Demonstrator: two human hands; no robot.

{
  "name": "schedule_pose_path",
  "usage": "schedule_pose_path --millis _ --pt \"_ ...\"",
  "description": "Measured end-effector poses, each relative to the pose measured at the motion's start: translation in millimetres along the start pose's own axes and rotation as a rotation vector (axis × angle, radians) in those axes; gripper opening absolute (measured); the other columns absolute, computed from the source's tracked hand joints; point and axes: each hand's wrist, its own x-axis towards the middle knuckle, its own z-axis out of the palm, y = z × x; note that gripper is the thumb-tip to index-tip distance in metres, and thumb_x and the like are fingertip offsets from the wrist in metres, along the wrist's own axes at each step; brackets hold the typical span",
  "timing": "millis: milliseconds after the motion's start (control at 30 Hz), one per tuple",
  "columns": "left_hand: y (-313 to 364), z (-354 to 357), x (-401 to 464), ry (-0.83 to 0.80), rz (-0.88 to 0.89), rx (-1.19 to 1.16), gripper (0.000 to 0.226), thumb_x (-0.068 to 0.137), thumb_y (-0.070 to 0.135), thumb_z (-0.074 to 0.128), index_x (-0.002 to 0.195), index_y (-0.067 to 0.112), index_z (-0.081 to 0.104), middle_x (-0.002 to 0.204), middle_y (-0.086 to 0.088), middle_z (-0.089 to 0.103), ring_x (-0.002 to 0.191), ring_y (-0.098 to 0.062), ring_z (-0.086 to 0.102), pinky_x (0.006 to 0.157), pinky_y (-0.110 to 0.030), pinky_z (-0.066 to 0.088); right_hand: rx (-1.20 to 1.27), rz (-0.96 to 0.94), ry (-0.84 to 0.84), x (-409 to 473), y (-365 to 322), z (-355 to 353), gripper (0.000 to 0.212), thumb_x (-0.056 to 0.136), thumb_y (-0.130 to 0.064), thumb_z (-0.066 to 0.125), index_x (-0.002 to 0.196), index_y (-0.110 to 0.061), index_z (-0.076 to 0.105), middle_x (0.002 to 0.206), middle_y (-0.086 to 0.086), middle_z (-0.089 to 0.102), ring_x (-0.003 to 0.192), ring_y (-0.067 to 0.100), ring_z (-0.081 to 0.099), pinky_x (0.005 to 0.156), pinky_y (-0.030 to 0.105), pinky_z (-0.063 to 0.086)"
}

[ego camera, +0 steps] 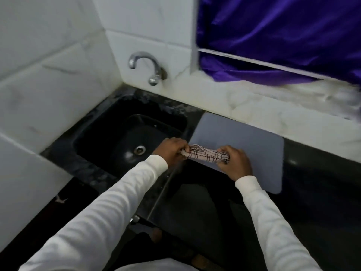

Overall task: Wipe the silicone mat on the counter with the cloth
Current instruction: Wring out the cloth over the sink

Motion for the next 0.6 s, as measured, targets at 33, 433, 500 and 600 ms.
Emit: schedule_pose_path --millis 33,433,500,600 --pt "-12 -9 -12 0.030 -0.035 0.006 0.023 0.069 0.030 0.071 0.091 0.026 0.064 0.093 0.002 0.068 0.084 -0.025 0.065 0.076 -0.037 0.051 -0.002 -0.051 -0.013 11 -15 7 0.035 0.066 -0.017 0.076 0.098 -0.027 0.067 0.094 -0.004 0.070 0.087 0.024 0.057 0.067 0.031 0.049" --pt "-155 -114 -140 0.482 -0.466 -0.066 0.019 0.073 0.020 0.071 0.090 0.028 0.070 0.091 0.009 0.071 0.082 -0.015 0.064 0.076 -0.031 0.052 0.001 -0.475 -0.115 134 -219 142 0.039 0.061 -0.012 0.069 0.097 -0.029 0.066 0.087 -0.009 0.067 0.085 0.023 0.055 0.070 0.039 0.053" --pt "-187 -133 -158 0.517 -0.518 -0.049 0.017 0.075 0.023 0.067 0.091 0.028 0.071 0.092 0.009 0.071 0.083 -0.015 0.065 0.077 -0.029 0.052 -0.005 -0.513 -0.136 156 -257 170 0.040 0.060 -0.012 0.069 0.096 -0.029 0.066 0.088 -0.010 0.067 0.086 0.023 0.056 0.071 0.039 0.053" --pt "-236 -159 -178 0.544 -0.593 -0.006 0.022 0.073 0.022 0.068 0.093 0.027 0.072 0.095 0.009 0.071 0.086 -0.015 0.065 0.077 -0.028 0.051 0.000 -0.583 -0.161 186 -309 209 0.041 0.060 -0.011 0.069 0.097 -0.029 0.066 0.089 -0.009 0.067 0.087 0.023 0.055 0.071 0.039 0.052"
